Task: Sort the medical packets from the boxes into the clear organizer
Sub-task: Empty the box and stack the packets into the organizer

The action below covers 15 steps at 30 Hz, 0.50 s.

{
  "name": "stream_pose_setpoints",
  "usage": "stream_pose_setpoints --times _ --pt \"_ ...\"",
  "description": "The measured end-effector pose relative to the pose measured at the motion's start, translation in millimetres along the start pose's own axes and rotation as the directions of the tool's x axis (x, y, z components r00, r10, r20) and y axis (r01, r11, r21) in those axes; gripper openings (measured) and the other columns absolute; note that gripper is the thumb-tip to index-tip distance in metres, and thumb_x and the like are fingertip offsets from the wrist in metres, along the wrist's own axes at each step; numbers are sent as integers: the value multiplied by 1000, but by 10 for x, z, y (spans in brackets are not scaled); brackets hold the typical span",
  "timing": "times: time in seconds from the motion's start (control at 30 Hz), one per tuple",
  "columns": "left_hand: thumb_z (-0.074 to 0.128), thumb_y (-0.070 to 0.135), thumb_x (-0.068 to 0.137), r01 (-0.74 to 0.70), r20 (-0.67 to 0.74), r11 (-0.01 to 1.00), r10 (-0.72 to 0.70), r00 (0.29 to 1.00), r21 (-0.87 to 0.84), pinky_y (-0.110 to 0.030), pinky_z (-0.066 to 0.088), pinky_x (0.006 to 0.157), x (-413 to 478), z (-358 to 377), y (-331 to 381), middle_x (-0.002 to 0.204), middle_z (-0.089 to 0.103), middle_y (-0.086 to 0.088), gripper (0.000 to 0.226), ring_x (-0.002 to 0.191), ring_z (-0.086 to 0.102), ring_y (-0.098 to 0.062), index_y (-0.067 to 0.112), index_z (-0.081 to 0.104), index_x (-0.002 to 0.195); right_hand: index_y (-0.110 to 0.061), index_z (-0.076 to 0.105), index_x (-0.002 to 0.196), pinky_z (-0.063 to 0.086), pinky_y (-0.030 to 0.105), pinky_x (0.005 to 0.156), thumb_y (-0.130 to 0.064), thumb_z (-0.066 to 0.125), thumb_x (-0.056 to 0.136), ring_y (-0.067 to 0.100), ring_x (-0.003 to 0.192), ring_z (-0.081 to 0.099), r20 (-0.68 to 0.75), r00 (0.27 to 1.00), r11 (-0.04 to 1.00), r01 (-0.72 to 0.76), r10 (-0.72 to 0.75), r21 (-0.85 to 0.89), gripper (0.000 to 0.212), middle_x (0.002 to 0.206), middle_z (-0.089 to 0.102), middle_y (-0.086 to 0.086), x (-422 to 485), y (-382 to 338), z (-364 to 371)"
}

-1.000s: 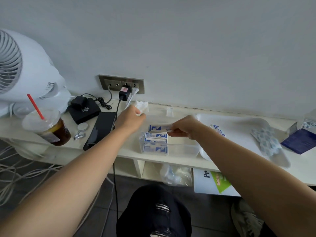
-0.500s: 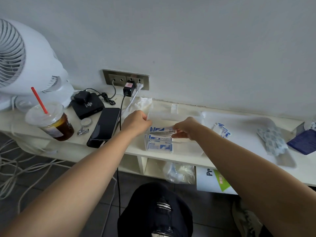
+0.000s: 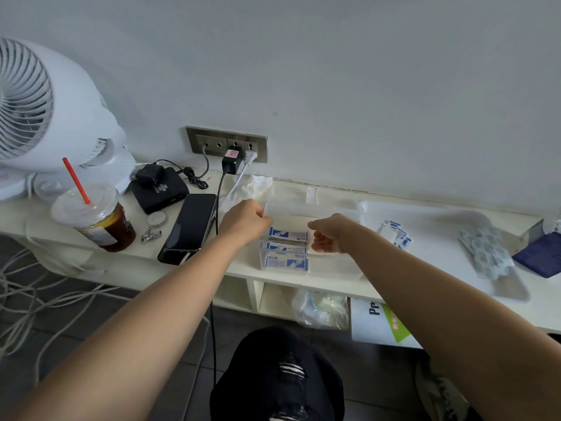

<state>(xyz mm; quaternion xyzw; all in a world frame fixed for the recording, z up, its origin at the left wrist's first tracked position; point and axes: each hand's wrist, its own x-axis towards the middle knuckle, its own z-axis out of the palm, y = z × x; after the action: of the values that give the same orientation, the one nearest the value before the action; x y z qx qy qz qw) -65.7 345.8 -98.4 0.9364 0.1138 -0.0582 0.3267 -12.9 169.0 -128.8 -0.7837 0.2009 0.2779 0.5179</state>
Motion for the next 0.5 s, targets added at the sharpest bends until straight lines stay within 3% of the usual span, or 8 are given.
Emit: stream_pose_setpoints --times 0.1,0.27,0.37,0.5 --pt "56 22 88 -2 -1 1000 2 1000 -7 -30 37 69 5 14 -5 87 47 -3 8 75 45 -21 20 48 88 0 51 82 54 33 76 -14 56 95 23 74 57 41 999 1000 -19 19 7 20 78 56 13 3 -18 -4" --pt "55 22 89 6 -6 1000 -6 1000 6 -31 38 70 -6 11 0 87 48 -3 7 76 46 -21 18 50 90 -2 51 87 51 32 72 -14 53 95 22 74 57 88 996 1000 -11 12 -7 15 86 63 14 -28 -17 52" --pt "55 22 89 15 -6 1000 -15 1000 27 -31 39 71 -16 8 15 84 47 0 8 78 46 -22 19 48 91 0 51 91 52 34 80 -13 53 95 25 81 56 128 992 1000 2 -2 -4 14 86 60 14 -72 -10 -9" --pt "55 25 92 15 -151 1000 -12 988 18 -32 42 77 -46 -19 123 95 50 2 27 94 56 -26 18 48 117 4 55 104 54 35 82 -11 58 92 26 83 57 114 986 991 128 -124 -29 19 91 57 15 -176 -39 -175"
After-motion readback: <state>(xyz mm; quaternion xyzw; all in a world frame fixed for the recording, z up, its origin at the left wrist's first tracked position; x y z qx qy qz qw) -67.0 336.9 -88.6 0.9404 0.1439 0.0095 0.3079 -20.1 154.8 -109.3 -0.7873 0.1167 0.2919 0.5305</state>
